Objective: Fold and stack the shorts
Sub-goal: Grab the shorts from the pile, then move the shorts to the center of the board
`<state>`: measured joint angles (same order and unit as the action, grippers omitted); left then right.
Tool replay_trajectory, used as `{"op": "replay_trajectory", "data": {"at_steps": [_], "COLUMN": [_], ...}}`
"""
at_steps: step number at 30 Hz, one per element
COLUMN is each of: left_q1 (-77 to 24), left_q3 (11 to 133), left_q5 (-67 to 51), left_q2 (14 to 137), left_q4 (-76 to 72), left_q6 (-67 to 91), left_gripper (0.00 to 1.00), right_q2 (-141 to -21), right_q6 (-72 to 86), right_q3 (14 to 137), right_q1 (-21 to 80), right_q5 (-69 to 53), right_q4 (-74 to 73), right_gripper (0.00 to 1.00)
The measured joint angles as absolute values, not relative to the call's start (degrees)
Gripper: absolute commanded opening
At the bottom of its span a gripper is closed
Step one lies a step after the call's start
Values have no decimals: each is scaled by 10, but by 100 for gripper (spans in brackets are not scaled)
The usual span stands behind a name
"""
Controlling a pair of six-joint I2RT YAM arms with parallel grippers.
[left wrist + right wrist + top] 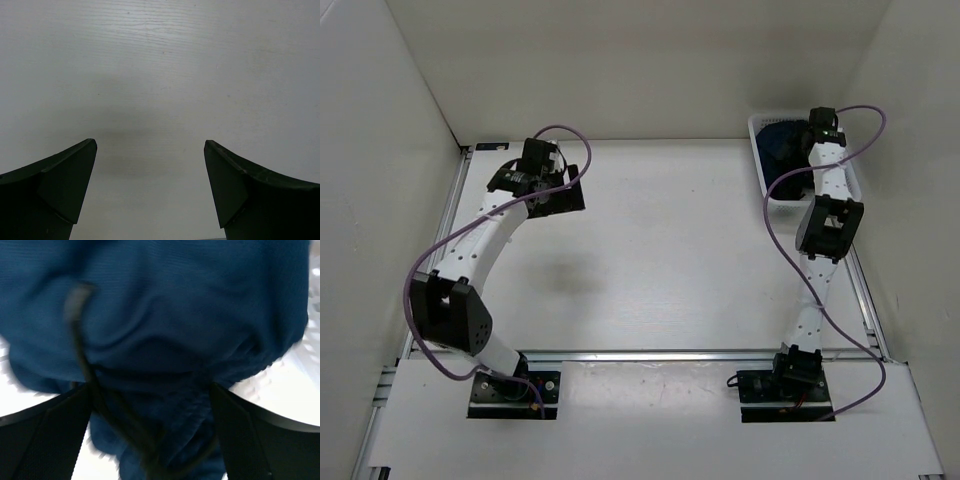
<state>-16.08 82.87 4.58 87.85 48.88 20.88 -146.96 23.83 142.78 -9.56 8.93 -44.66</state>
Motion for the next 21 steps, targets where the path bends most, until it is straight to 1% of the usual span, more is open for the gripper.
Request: {"op": "replay_trajectory", "data": {"at_steps": [1,2,3,5,6,7,8,11,15,18,21], "left_q1": [-159,-158,-157,-157,-157,-157,-157,-159,-158,-143,-109], "left_q3": [829,830,831,836,840,843,845,849,853,852,842], "left_q5": [47,48,50,49,49,49,49,46,25,-29,-62], "left_q2": [890,900,908,928,938,946,951,954,947,930,888], "left_q4": [489,489,489,490,491,491,491,493,491,492,491], "left_q6": [209,210,210,210,210,211,212,216,226,240,252], "left_gripper": [100,100,100,100,100,100,100,100,100,100,100], "right_q2": [-1484,-1494,-1503,-1512,-1512,-1511,-1510,-1498,-1447,-1376,-1268], "right_q6": [241,244,249,255,259,259,265,267,266,265,265], "right_q3": [1428,1428,1428,1427,1427,1427,1427,1418,1395,1390,1391], "right_q1": [-99,-102,-105,-108,-108,-108,-108,-107,-107,-107,-105], "right_q5": [83,76,69,55,46,41,36,29,22,3,-40], "right_q4": [-443,-439,-434,-421,-412,-407,-400,-396,-402,-404,-401], "right_gripper": [86,75,65,42,20,12,1,1,1,1,1]}}
